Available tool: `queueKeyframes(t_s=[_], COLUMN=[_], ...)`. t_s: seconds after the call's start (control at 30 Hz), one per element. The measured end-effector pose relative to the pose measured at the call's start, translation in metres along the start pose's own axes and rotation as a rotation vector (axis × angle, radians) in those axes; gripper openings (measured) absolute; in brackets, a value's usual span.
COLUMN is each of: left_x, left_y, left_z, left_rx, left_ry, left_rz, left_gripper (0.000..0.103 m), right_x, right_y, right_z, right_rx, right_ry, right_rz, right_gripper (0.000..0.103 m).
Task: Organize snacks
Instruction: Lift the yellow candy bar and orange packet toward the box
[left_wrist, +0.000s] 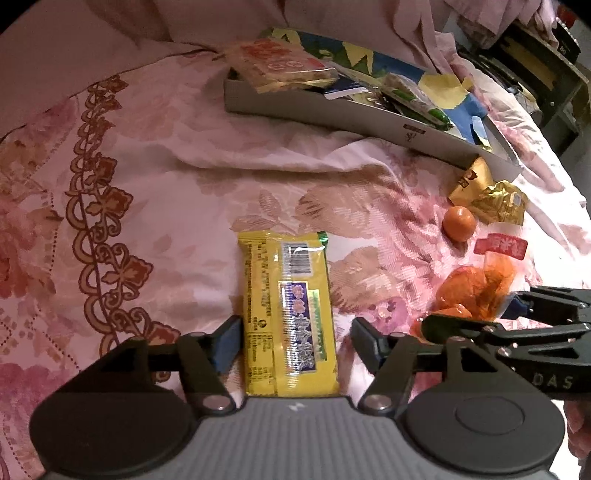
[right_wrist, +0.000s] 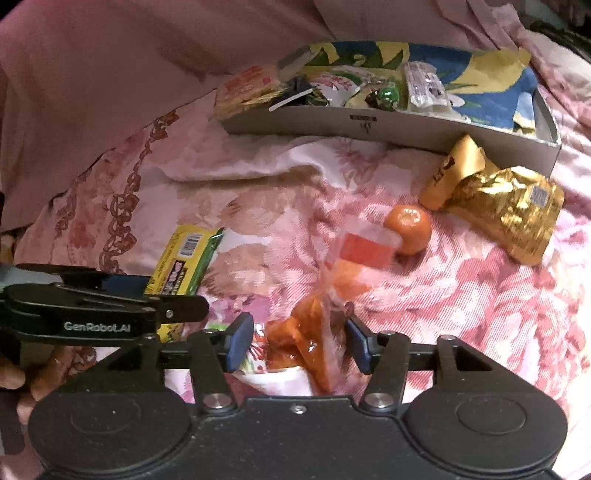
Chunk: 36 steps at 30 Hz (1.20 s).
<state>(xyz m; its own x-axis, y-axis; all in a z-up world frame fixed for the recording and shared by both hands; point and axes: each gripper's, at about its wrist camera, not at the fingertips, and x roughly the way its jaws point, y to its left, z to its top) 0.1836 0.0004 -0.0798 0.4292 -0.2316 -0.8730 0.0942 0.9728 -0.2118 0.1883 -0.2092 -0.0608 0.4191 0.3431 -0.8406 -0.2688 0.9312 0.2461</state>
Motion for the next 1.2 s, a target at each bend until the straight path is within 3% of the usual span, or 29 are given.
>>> queueKeyframes(t_s=[0.17,0.3,0.47,0.5,0.53,0.73,0.9,1.2], left_x=[-0.001,-0.001,-0.001,-0.001,-0.001,-0.005,-0.008,-0.015], left_y=[0.005,0.004,-0.002,-0.003,-0.003,0.0,0.0,0.004], left_z=[0.0,-0.001,-0.002,-0.002,-0.002,-0.003,-0.003,0.0], left_rx=[-0.013,0.002,0.039,0.042,0.042,-0.007,-0.029,-0.098], left_ry=[0.0,-0.002,-0.007,-0.008,-0.009,-0.017,-0.035,-0.1], left_rz=[0.003,0.013,0.032,0.034,0.034,-0.023,-0.058,-0.162], left_gripper=[0.058,0.055,0.052,0.052,0.052,0.052,0.052,0.052], right_x=[-0.002,0.005,0.011,0.01,0.01,0.01,0.002,-0.01], right_y=[0.008,0.014,0.033,0.037,0.039,0.043,0.048,0.036], right_z=[-0.003,-0.008,-0.018,-0.019,-0.019,-0.021,-0.02,-0.008], right_rx=[-0.022,-0.061,-0.192,-0.221,-0.24,-0.267,-0.338,-0.303], right_ry=[0.007,0.027,0.015,0.003,-0.002,-0.016,-0.087,-0.195], right_rz=[0.021,0.017,-0.053,-0.075,-0.092,-0.11,-0.177,-0.235], right_gripper=[0.073,0.073,0.063,0.051,0.048,0.047,0.047,0.047])
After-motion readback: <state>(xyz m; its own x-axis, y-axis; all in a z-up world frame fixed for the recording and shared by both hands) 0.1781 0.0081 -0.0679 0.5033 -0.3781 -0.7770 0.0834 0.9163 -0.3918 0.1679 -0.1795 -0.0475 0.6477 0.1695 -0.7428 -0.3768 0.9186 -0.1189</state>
